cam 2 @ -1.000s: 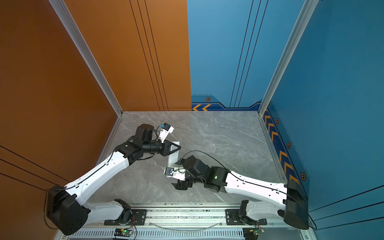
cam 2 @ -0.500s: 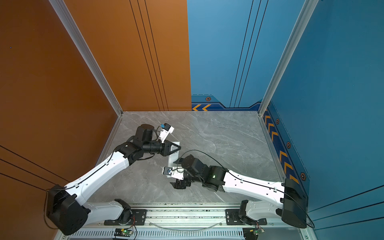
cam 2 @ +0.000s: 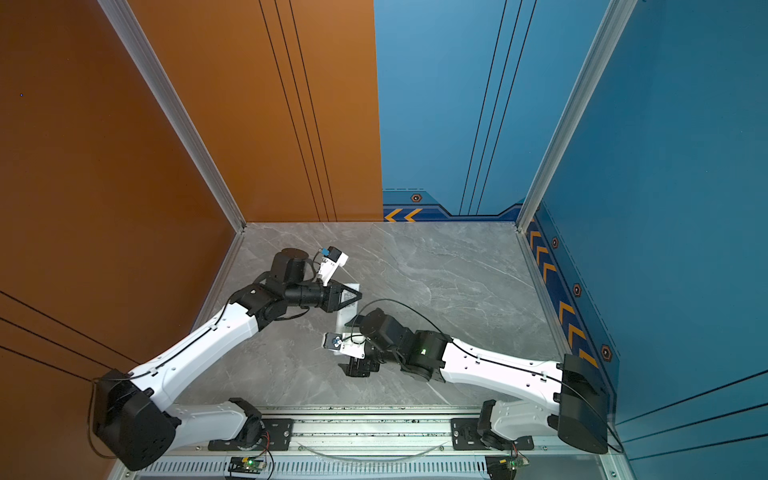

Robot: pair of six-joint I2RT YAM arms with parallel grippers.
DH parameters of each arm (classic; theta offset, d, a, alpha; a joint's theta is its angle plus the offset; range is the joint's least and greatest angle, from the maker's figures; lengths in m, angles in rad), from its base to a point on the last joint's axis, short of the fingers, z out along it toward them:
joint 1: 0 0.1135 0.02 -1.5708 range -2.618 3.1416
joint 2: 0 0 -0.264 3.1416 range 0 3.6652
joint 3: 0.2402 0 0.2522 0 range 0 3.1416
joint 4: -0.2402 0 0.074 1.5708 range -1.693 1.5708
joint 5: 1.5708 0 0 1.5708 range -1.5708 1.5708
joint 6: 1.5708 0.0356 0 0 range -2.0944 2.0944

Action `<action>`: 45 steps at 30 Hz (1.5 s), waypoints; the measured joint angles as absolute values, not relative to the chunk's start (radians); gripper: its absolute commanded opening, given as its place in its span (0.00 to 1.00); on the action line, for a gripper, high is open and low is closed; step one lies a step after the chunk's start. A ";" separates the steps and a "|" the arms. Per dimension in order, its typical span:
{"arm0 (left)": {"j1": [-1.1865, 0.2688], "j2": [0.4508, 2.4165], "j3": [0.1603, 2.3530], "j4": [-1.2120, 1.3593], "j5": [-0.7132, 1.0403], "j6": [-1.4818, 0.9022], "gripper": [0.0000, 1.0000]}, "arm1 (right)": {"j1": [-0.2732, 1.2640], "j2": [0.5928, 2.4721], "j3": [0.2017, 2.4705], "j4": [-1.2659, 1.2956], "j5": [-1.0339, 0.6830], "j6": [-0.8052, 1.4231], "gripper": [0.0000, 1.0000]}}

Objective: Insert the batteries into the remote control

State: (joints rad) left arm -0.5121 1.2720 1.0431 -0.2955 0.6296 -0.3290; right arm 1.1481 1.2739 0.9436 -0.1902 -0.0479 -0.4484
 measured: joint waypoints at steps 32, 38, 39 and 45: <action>-0.511 1.272 1.043 -0.305 0.633 -0.329 0.00 | 1.145 1.274 0.944 -0.195 -0.078 -0.448 0.84; -0.510 1.272 1.043 -0.305 0.633 -0.329 0.00 | 1.145 1.274 0.944 -0.195 -0.078 -0.448 0.84; -0.510 1.272 1.043 -0.305 0.633 -0.329 0.00 | 1.145 1.274 0.944 -0.195 -0.078 -0.448 0.84; -0.510 1.272 1.043 -0.305 0.633 -0.329 0.00 | 1.145 1.272 0.944 -0.196 -0.078 -0.448 0.84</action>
State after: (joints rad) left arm -0.5098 1.2720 1.0431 -0.3054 0.6327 -0.3286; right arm 1.1454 1.2720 0.9436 -0.1955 -0.0780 -0.4477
